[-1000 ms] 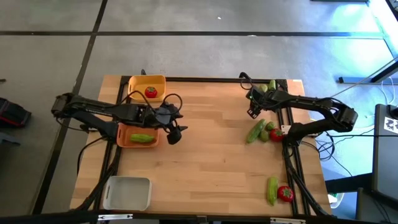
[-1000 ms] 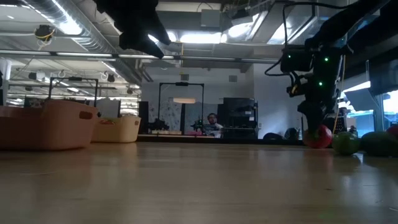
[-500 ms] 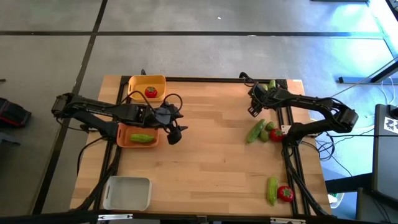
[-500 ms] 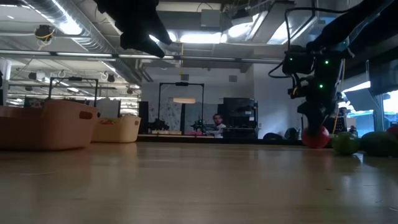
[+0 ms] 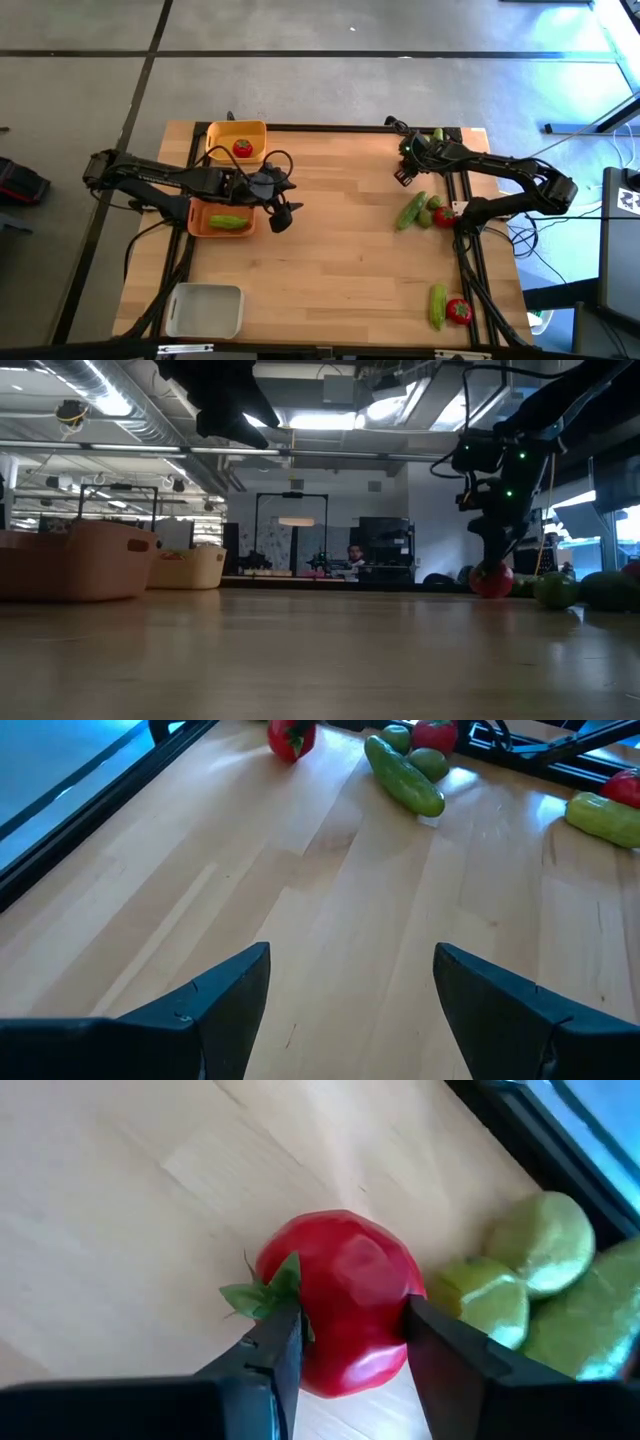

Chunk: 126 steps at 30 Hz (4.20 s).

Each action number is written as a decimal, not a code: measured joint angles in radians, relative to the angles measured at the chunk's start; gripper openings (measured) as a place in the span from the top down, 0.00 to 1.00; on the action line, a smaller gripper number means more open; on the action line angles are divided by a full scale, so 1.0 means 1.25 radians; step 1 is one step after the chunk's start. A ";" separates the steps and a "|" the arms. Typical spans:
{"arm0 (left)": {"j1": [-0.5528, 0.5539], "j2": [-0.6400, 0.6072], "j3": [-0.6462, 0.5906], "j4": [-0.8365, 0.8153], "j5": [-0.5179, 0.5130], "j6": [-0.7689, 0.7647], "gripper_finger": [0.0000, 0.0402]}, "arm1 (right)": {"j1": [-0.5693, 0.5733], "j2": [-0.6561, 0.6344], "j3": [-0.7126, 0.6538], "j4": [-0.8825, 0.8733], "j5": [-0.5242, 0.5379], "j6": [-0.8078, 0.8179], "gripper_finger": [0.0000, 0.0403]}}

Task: Sort produce into baskets
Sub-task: Put the tomato into the yellow bin

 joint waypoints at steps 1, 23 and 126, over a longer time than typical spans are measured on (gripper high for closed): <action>0.000 0.000 0.000 0.000 0.000 0.000 0.31 | 0.000 0.000 0.000 0.006 -0.012 -0.001 0.63; 0.000 0.000 0.000 0.014 0.000 0.006 0.31 | 0.000 0.010 -0.005 0.153 -0.368 0.003 0.64; 0.001 0.000 0.000 0.011 0.000 0.000 0.31 | 0.094 0.142 -0.158 0.721 -0.169 -0.185 0.24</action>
